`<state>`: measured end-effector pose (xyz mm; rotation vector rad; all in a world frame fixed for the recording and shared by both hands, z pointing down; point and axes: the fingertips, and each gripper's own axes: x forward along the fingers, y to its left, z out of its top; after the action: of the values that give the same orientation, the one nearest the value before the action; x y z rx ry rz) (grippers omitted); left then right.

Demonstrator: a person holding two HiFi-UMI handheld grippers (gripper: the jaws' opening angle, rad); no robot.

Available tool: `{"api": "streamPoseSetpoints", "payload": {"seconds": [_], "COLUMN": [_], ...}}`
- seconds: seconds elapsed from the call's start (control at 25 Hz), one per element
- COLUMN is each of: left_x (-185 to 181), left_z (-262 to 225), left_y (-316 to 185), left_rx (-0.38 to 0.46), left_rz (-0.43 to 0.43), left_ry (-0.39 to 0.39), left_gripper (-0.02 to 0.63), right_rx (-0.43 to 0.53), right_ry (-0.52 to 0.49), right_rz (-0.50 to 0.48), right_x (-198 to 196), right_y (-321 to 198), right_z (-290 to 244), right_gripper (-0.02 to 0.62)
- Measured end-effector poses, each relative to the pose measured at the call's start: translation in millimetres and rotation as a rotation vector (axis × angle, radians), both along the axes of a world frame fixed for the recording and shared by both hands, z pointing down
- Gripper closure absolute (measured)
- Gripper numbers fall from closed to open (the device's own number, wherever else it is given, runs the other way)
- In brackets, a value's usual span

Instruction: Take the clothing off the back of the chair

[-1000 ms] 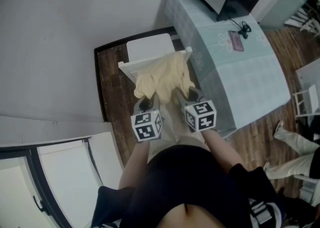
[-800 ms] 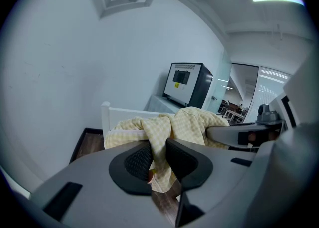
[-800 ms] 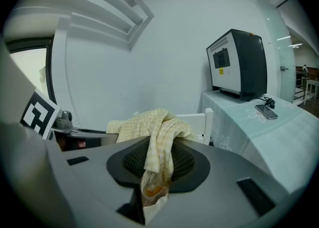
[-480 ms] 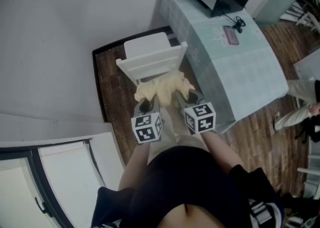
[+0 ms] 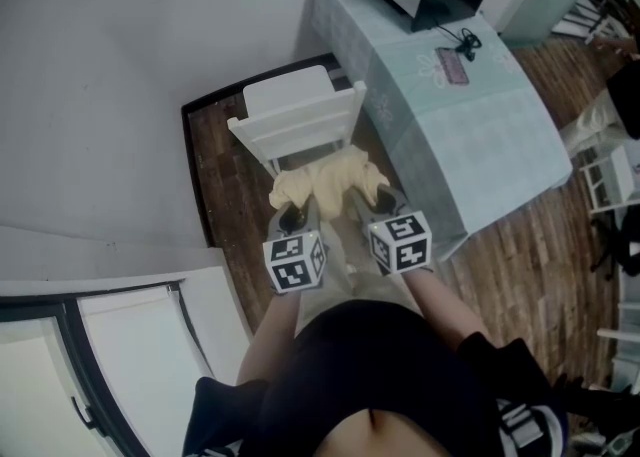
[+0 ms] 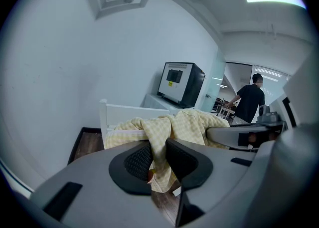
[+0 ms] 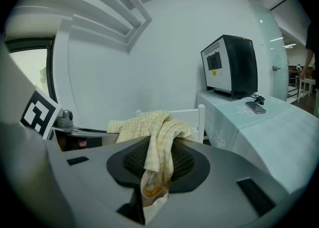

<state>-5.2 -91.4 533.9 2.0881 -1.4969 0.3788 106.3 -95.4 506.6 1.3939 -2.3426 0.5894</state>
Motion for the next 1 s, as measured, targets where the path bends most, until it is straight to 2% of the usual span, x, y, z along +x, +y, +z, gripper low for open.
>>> {"api": "streamPoseSetpoints", "payload": {"seconds": [1.0], "left_x": [5.8], "left_z": [-10.8], "left_y": [19.7], "left_rx": [0.015], "left_rz": [0.000], "left_ry": [0.008], "left_gripper": [0.528], "right_rx": [0.031], "right_ry": [0.020], "right_rz": [-0.005], "right_x": [5.1], "right_y": [22.7], "right_z": [-12.6], "right_gripper": [0.512]}}
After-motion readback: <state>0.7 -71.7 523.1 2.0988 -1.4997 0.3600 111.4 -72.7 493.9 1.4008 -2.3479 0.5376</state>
